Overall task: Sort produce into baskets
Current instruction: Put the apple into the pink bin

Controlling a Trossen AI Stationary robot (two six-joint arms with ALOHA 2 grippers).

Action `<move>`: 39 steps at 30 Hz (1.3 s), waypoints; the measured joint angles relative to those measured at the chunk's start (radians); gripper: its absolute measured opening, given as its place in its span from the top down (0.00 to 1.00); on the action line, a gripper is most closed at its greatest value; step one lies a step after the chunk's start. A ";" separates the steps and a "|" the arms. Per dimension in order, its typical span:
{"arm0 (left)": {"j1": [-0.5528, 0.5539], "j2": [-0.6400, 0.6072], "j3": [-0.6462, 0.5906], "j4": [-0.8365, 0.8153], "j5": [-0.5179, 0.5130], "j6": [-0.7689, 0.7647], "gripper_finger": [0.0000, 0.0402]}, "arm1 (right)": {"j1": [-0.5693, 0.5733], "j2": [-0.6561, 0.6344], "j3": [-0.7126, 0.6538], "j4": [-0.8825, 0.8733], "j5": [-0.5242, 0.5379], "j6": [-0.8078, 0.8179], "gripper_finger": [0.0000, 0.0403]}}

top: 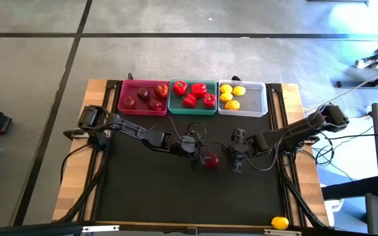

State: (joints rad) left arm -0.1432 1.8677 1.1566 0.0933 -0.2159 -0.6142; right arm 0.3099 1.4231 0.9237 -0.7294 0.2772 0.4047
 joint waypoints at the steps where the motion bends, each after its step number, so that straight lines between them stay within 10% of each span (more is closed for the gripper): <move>1: 0.000 0.014 0.018 -0.019 0.000 -0.010 0.05 | 0.000 0.000 -0.008 -0.033 -0.001 0.021 0.27; 22: 0.011 0.245 0.168 -0.081 0.110 0.019 0.06 | -0.003 0.001 -0.167 0.208 -0.034 0.109 0.27; 29: 0.045 0.254 0.169 -0.060 0.129 0.071 0.25 | -0.002 0.001 -0.167 0.206 -0.035 0.076 0.27; 39: 0.026 0.171 0.168 -0.101 0.128 0.170 0.25 | -0.002 -0.001 -0.167 0.085 -0.036 0.056 0.27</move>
State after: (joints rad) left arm -0.1173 2.0386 1.3247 -0.0081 -0.0879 -0.4441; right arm 0.3080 1.4221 0.7570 -0.6446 0.2413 0.4604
